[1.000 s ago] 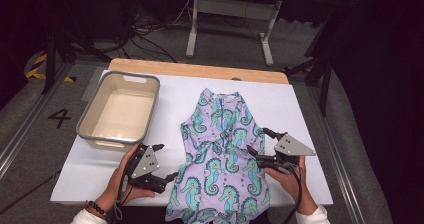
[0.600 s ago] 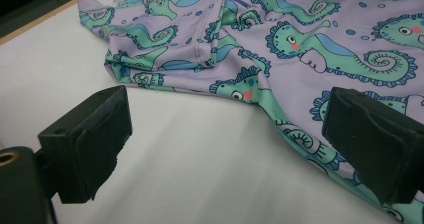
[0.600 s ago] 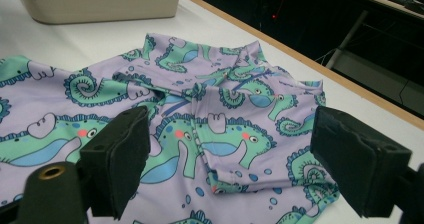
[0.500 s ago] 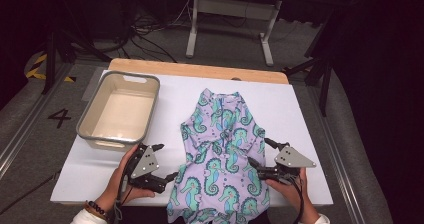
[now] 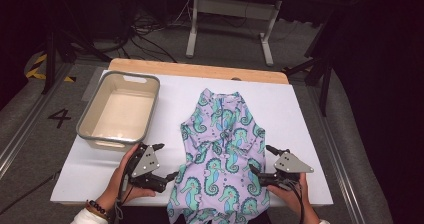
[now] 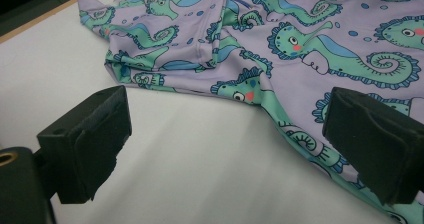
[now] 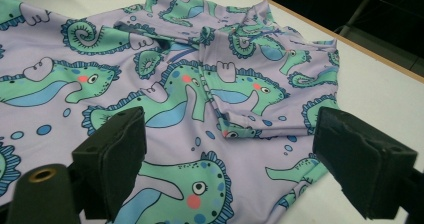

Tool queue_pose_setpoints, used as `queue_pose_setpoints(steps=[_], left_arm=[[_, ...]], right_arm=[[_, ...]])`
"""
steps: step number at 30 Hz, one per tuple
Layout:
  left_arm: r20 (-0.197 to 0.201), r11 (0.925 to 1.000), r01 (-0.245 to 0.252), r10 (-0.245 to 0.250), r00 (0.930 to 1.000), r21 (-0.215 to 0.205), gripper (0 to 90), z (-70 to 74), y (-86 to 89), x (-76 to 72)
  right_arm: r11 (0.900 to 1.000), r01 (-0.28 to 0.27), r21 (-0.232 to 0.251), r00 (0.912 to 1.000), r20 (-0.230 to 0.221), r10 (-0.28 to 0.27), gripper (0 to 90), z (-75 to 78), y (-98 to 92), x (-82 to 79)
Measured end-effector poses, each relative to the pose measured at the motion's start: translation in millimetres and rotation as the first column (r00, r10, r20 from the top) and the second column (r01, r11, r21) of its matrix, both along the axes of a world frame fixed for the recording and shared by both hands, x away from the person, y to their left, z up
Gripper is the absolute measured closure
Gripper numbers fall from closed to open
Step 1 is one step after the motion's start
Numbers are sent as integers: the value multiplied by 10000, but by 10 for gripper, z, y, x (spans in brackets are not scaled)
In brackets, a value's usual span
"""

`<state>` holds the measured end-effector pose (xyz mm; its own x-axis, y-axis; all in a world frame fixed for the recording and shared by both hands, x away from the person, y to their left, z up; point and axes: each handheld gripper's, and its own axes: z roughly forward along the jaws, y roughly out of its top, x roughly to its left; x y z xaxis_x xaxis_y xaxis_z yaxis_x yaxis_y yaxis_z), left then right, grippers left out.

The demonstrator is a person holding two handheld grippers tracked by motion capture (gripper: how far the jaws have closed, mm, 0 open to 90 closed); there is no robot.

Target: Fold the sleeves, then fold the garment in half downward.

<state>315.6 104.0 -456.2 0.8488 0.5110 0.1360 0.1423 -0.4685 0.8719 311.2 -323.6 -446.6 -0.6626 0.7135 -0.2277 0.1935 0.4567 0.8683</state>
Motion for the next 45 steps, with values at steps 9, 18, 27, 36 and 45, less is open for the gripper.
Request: queue_pose_setpoints(steps=[9, 18, 27, 36, 45], left_arm=[[132, 10000, -66, 66, 9999, 30, 65, 6, 14, -23], [18, 10000, -50, 50, 10000, 1, 66, -7, 17, -30], [-156, 9999, -5, 7, 9999, 167, 80, -42, -37, -18], [-147, 10000, 4, -3, 9999, 57, 98, 37, -233, 148], [-214, 9992, -182, 175, 9996, -357, 168, 293, -637, 562]], right_arm=[[9998, 159, -74, 9998, 142, -158, 127, 32, 6, 8], [9993, 368, 74, 9992, 131, -369, 126, 52, -25, 41], [9974, 714, 118, 9974, 75, -714, 129, 80, -64, 71], [9950, 784, 622, 9966, -286, -767, 138, 114, -121, 103], [9944, 633, 847, 9954, -772, -568, 143, 287, -114, 418]])
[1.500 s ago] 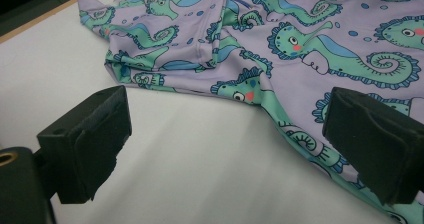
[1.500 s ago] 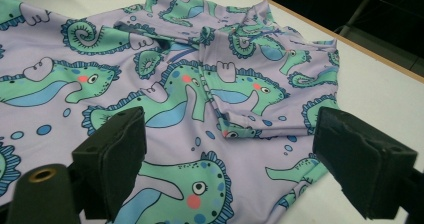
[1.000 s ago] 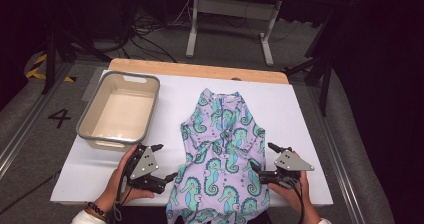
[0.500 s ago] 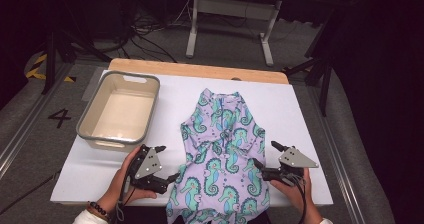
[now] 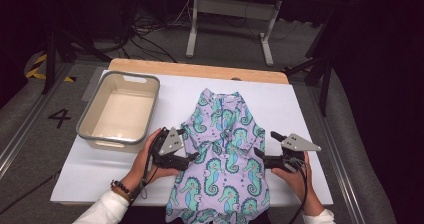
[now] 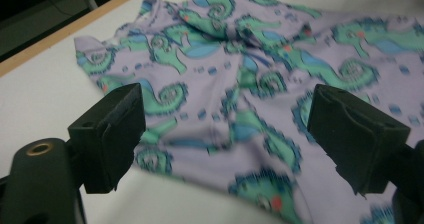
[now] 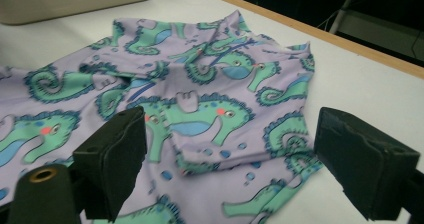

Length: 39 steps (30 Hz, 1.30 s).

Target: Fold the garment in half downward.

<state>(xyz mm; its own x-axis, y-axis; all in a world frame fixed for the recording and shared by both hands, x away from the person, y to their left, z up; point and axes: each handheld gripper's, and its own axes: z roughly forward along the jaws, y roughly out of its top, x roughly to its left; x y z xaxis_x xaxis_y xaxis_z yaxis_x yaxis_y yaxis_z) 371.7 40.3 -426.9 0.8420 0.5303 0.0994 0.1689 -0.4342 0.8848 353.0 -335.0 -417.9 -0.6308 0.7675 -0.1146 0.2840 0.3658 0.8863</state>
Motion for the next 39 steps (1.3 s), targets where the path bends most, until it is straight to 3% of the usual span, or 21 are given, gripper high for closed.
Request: queue_pose_setpoints(steps=[2, 7, 11, 13, 14, 16, 20, 22, 25, 27, 28, 33, 35, 37, 39], left_arm=[[-25, 9999, -38, 38, 10000, -116, 167, 46, -78, 123], [-224, 9984, -505, 511, 9984, 260, 167, 92, -251, 517], [-790, 9954, -899, 924, 9926, 347, 193, 85, -329, 853], [-903, 9903, -1268, 1316, 9872, 574, 213, 57, -369, 1012], [-1243, 9890, -1375, 1435, 9818, 550, 222, 38, -385, 1116], [-1491, 9828, -1719, 1803, 9722, 677, 240, 11, -414, 1276], [-1695, 9755, -2012, 2138, 9621, 886, 291, -19, -458, 1487], [-1935, 9756, -1919, 2096, 9585, 1065, 324, -45, -476, 1593], [-2210, 9752, -1880, 2102, 9524, 1171, 349, -96, -483, 1719], [-2449, 9734, -1962, 2201, 9442, 1186, 345, -143, -481, 1812], [-2475, 9715, -2014, 2271, 9419, 1252, 344, -156, -483, 1835], [-2812, 9659, -2066, 2440, 9281, 1563, 329, -280, -517, 1960], [-2867, 9568, -2227, 2699, 9192, 1868, 331, -330, -530, 2000], [-3120, 9569, -2289, 2758, 9091, 1789, 348, -376, -528, 2027], [-3063, 9574, -2357, 2775, 9106, 1668, 359, -389, -529, 2036]], right_arm=[[9998, -89, 193, 9999, -123, 91, 144, 47, 3, 114], [9999, 124, 109, 9998, -136, -123, 168, 138, 52, 440], [9995, 221, -239, 9991, -347, -229, 215, 131, 131, 750], [9993, 183, -333, 9969, -761, -208, 234, 112, 170, 918], [9989, 282, -376, 9954, -901, -314, 242, 104, 189, 1001], [9989, 362, -308, 9926, -1152, -396, 256, 96, 223, 1155], [9966, 524, -630, 9873, -1468, -612, 292, 70, 321, 1447], [9949, 660, -765, 9830, -1661, -780, 298, 47, 362, 1587], [9910, 997, -895, 9732, -1986, -1159, 311, -4, 399, 1779], [9879, 1087, -1103, 9699, -2060, -1297, 319, -33, 416, 1855], [9872, 1246, -998, 9636, -2252, -1443, 317, -60, 423, 1918], [9815, 1610, -1039, 9517, -2470, -1823, 319, -128, 472, 2062], [9791, 1736, -1056, 9453, -2610, -1957, 318, -173, 486, 2112], [9744, 1877, -1238, 9381, -2715, -2152, 324, -225, 502, 2152], [9728, 1913, -1309, 9327, -2845, -2217, 327, -284, 515, 2191]])
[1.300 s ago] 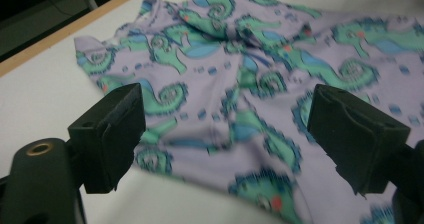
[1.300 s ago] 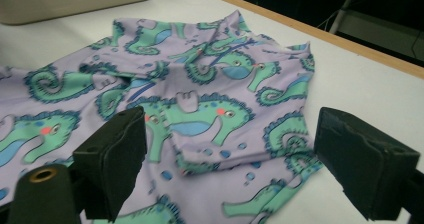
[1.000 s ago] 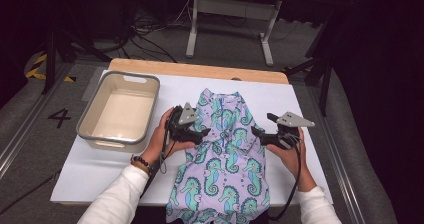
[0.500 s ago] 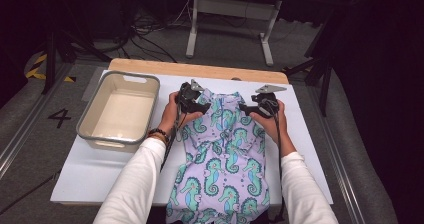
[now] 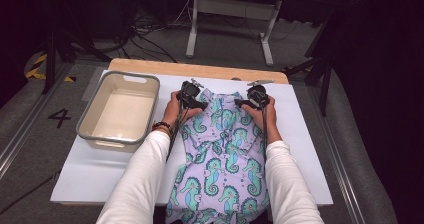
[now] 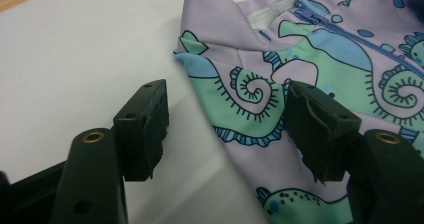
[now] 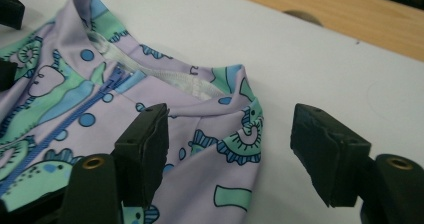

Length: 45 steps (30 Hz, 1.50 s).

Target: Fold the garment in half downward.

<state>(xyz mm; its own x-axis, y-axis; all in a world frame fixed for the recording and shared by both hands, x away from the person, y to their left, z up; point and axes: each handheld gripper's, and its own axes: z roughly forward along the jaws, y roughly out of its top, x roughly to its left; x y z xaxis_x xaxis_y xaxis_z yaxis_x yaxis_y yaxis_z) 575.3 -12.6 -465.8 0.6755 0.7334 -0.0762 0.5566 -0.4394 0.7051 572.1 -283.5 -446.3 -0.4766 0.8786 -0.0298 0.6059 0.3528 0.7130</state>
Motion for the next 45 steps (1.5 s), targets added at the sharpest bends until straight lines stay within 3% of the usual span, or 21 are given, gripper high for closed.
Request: queue_pose_setpoints(steps=[5, 9, 13, 14, 20, 23, 27, 36, 45], left_arm=[[86, 9999, 45, -46, 10000, 103, 438, 6, -38, 2], [78, 9986, 428, -430, 9990, 301, 593, 30, -88, -24], [36, 9954, 831, -833, 9965, 487, 784, 55, -127, -41], [64, 9945, 860, -865, 9962, 604, 809, 63, -138, -46], [398, 9901, 761, -813, 9959, 1180, 840, 97, -161, -40], [607, 9893, 669, -752, 9953, 1294, 842, 145, -164, -30], [910, 9887, 445, -579, 9942, 1433, 842, 224, -175, -8], [1713, 9902, -66, -176, 9851, 1395, 844, 435, -179, 25], [2341, 9842, -205, -217, 9720, 1761, 846, 665, -190, 70]], right_arm=[[9998, -101, -142, 9994, -342, 96, 409, -108, 64, 52], [9999, -154, -47, 9990, -422, 152, 497, -104, 89, 61], [9997, -207, 140, 9977, -649, 215, 783, -78, 82, 45], [9993, -317, 206, 9966, -760, 332, 814, -72, 79, 42], [9985, -522, -177, 9947, -900, 504, 857, -30, 94, 33], [9986, -488, -208, 9972, -580, 476, 859, 24, 91, 29], [9986, -504, -168, 9981, 336, 510, 863, 142, 107, 9], [9998, -185, 41, 9857, 1676, 176, 864, 383, 150, 10], [9999, -108, 11, 9727, 2319, 103, 865, 533, 184, 22]])
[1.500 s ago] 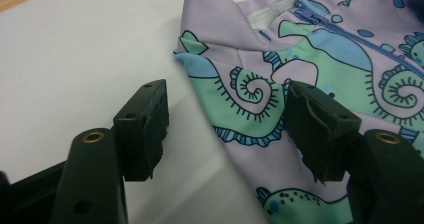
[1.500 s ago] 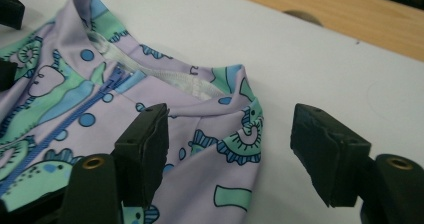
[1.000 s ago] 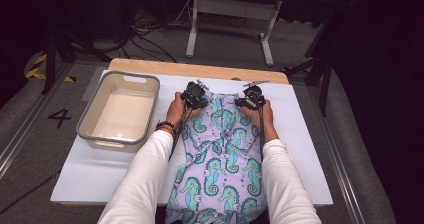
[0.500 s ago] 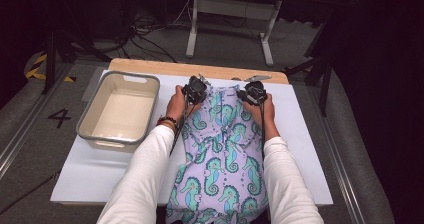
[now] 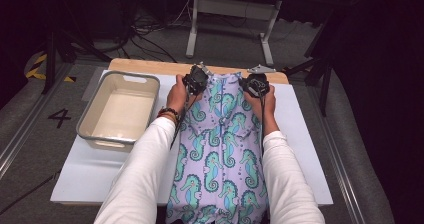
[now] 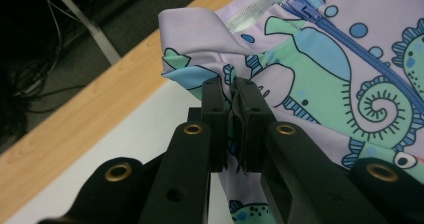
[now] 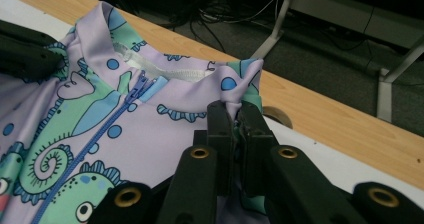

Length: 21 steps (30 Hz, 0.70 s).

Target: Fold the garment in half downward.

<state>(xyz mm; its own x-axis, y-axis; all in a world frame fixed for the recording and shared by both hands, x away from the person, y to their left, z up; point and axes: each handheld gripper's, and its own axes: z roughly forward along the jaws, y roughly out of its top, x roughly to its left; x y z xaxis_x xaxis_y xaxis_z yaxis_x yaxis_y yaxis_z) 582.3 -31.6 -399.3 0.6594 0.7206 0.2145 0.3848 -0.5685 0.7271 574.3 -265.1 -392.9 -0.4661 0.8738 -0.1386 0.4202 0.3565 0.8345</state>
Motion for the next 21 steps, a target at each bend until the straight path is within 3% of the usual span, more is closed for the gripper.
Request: queue_pose_setpoints(steps=[3, 10, 12, 17, 21], left_arm=[[156, 9999, -50, 52, 9999, -110, 846, 78, -14, 12], [603, 9998, -115, 106, 9981, 143, 847, 159, -81, 42], [734, 9999, -145, 148, 9972, -45, 847, 174, -104, 27], [879, 9997, -77, 97, 9961, -233, 847, 176, -132, -31], [925, 9977, 244, -185, 9955, -627, 846, 192, -90, -98]], right_arm=[[9998, 84, -169, 9998, 157, -81, 865, 22, -5, 6], [9997, 254, 74, 9982, 535, -258, 864, 82, -46, 5], [9991, 243, 337, 9973, 681, -265, 865, 99, -56, -2], [9993, 145, 356, 9979, 631, -168, 864, 93, -70, -22], [9980, -25, 636, 9977, 676, -18, 863, 108, -92, -61]])
